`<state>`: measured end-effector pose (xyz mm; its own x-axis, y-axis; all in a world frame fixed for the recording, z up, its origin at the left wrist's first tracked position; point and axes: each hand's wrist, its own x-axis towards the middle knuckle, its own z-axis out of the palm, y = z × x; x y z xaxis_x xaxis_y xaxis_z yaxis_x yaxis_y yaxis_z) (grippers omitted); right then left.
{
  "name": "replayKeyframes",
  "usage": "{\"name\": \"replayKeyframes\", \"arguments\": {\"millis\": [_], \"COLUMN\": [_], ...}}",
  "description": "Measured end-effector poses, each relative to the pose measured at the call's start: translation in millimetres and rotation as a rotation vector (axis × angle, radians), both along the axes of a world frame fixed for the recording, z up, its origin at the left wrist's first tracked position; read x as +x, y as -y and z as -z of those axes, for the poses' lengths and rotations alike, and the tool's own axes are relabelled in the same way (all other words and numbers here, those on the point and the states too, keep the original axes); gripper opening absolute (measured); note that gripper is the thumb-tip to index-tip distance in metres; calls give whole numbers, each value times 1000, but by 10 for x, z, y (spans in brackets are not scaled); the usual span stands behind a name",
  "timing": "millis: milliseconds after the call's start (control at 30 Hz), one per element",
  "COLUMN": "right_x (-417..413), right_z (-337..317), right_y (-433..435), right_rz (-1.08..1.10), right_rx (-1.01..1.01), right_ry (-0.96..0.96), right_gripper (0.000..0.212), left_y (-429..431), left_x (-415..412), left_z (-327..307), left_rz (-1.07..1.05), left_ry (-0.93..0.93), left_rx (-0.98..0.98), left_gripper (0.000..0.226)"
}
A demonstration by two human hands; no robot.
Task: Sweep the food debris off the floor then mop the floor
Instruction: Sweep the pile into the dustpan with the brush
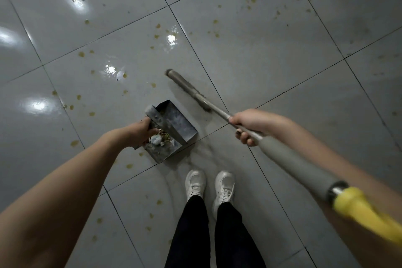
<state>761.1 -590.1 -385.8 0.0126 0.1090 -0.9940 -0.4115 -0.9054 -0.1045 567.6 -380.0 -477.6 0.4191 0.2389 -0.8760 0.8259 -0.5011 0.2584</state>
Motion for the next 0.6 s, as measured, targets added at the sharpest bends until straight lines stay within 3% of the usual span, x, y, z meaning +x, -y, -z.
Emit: {"name": "replayKeyframes", "arguments": {"millis": [233, 333, 400, 467, 600], "right_x": [-135, 12, 75, 107, 145], "right_z": [-12, -126, -204, -271, -451], "right_y": [45, 174, 254, 343, 508], "right_rz": [239, 384, 379, 364, 375], "right_rx": [-7, -19, -21, -22, -55], "right_ry": [-321, -471, -493, -465, -343], "right_gripper": [29, 58, 74, 77, 61], "left_y": [90, 71, 72, 93, 155], "left_x": [56, 44, 14, -23, -19], "left_z": [66, 65, 58, 47, -86], "left_rz": [7, -8, -11, -17, -19], "left_ry": [30, 16, 23, 32, 47], "left_rx": [-13, 35, 56, 50, 16], "left_gripper": [39, 40, 39, 37, 34]}}
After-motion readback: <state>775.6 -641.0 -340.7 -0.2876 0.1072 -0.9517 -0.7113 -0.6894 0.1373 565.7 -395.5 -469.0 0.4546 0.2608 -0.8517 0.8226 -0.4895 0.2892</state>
